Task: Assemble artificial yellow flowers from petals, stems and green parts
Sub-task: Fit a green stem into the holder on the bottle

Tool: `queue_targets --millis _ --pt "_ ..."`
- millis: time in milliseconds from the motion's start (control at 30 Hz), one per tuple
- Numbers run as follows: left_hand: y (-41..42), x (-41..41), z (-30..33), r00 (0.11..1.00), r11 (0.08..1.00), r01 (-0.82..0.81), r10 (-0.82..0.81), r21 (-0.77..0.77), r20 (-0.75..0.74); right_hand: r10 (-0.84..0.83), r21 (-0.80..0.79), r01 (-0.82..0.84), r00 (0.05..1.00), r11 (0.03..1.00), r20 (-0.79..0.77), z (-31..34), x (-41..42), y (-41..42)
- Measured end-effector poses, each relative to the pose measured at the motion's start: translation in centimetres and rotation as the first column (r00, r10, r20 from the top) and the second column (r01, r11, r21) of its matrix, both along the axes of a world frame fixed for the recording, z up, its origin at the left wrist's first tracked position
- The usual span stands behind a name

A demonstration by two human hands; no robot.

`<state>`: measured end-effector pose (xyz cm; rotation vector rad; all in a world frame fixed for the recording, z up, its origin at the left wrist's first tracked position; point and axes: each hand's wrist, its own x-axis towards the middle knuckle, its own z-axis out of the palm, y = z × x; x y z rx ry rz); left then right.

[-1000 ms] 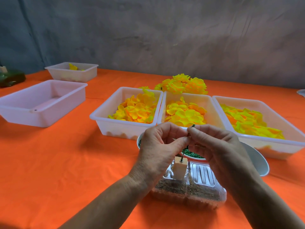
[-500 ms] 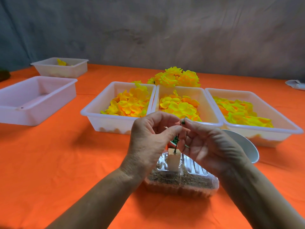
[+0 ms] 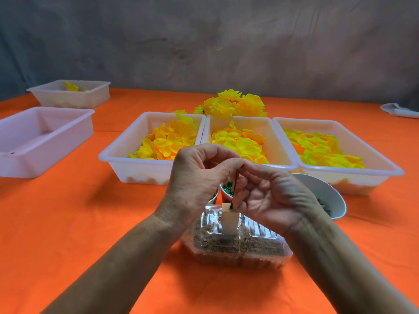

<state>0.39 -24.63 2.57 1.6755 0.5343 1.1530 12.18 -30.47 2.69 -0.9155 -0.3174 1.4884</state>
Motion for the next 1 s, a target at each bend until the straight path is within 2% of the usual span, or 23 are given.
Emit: queue_targets --millis 200,333,400,567,633,833,1000 --pt "1.6 -0.2 1.2 0.986 0.988 0.087 -0.067 0.127 -0.156 0.006 -0.035 -0.006 1.0 0.999 0.001 0.4 0.1 0.2" --pt "2.4 0.0 1.4 0.965 0.969 0.077 -0.013 0.235 -0.261 0.027 -0.057 -0.026 1.0 0.998 0.009 0.7 0.1 0.2" --pt "2.6 0.2 1.3 0.964 0.976 0.092 -0.037 0.198 -0.262 0.025 -0.068 -0.025 1.0 0.997 -0.003 0.7 0.2 0.3" --pt "2.9 0.4 0.8 0.978 0.989 0.14 -0.147 -0.054 -0.15 0.039 -0.082 -0.043 0.998 0.996 -0.049 0.6 0.4 0.4" --pt "3.0 0.4 0.7 0.98 0.983 0.145 -0.158 -0.111 -0.12 0.041 -0.084 -0.046 0.997 0.995 -0.064 0.6 0.6 0.5" --pt "2.9 0.4 0.3 0.978 0.981 0.153 -0.168 -0.116 -0.126 0.032 -0.087 -0.037 0.998 0.996 -0.061 0.4 0.6 0.6" --pt "2.6 0.0 0.6 0.974 0.984 0.178 -0.178 -0.018 -0.143 0.009 -0.076 -0.01 1.0 0.997 -0.015 0.4 0.4 0.6"
